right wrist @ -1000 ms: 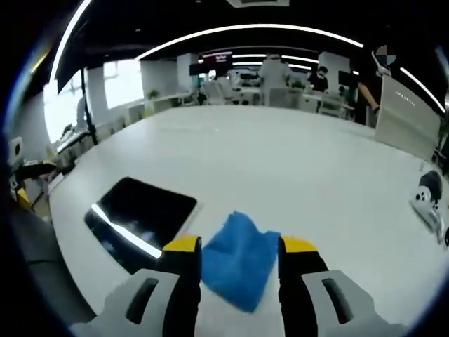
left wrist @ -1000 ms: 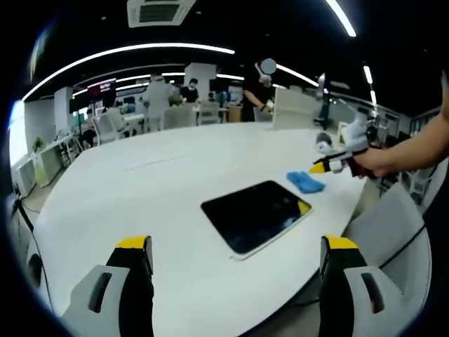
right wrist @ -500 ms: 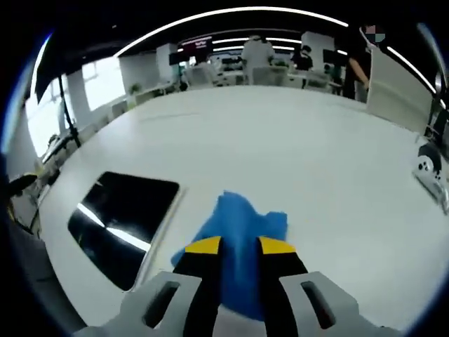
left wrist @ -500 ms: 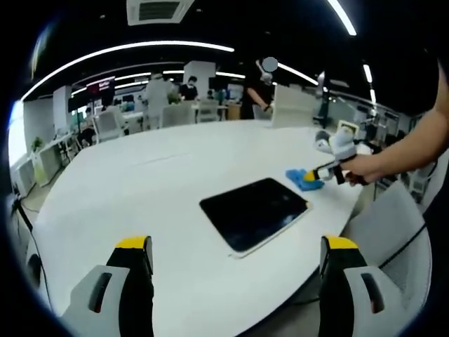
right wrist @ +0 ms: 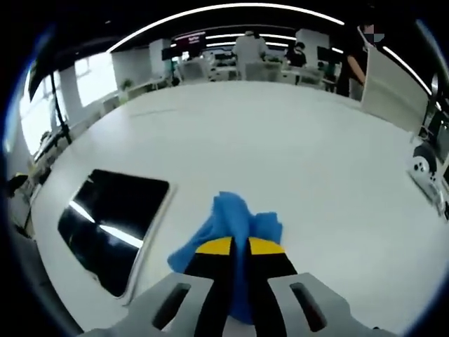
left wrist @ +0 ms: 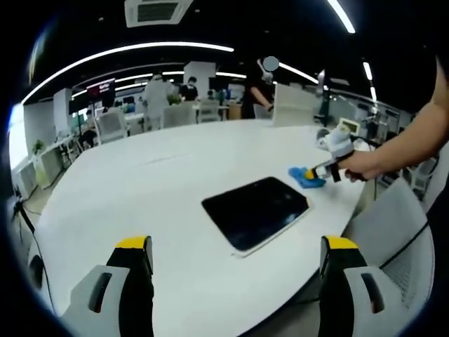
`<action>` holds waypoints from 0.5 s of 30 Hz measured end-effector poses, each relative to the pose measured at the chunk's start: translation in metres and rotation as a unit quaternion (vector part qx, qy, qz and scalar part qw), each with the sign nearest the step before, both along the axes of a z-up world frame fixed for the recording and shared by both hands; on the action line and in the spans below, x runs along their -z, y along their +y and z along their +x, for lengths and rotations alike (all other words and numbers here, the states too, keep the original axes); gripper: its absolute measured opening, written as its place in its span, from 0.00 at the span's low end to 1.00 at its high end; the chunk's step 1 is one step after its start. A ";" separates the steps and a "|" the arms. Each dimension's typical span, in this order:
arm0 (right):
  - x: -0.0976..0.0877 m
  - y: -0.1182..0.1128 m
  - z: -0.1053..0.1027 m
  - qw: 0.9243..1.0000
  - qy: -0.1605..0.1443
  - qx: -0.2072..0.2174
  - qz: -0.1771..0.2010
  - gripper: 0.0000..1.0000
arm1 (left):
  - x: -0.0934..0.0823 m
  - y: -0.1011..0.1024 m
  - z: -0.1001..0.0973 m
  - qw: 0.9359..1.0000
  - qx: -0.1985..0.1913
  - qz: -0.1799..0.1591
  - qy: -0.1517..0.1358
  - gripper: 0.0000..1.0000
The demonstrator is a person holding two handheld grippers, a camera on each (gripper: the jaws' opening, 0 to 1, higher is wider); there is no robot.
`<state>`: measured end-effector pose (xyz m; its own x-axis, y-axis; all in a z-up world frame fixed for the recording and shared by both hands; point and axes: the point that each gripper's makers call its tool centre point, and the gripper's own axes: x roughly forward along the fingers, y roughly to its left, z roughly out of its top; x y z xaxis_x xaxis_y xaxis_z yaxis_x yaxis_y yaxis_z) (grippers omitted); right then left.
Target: Wipe the mirror surface with the cleaning cloth until all visible marks leave the cleaned area.
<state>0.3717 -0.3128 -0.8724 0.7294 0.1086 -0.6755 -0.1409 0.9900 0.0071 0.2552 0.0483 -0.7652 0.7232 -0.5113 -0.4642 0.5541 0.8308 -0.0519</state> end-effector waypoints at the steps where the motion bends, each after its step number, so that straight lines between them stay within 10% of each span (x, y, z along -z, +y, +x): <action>1: 0.000 0.000 0.000 1.000 0.001 0.001 0.002 0.02 | 0.000 0.000 0.000 1.000 -0.001 0.000 0.001 0.99; 15: 0.001 0.000 0.000 1.000 -0.002 -0.006 0.009 0.01 | 0.000 0.001 0.002 1.000 -0.006 -0.007 0.001 0.99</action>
<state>0.3720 -0.3129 -0.8734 0.7310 0.1303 -0.6699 -0.1531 0.9879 0.0251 0.2570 0.0496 -0.7656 0.7288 -0.5092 -0.4578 0.5438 0.8367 -0.0649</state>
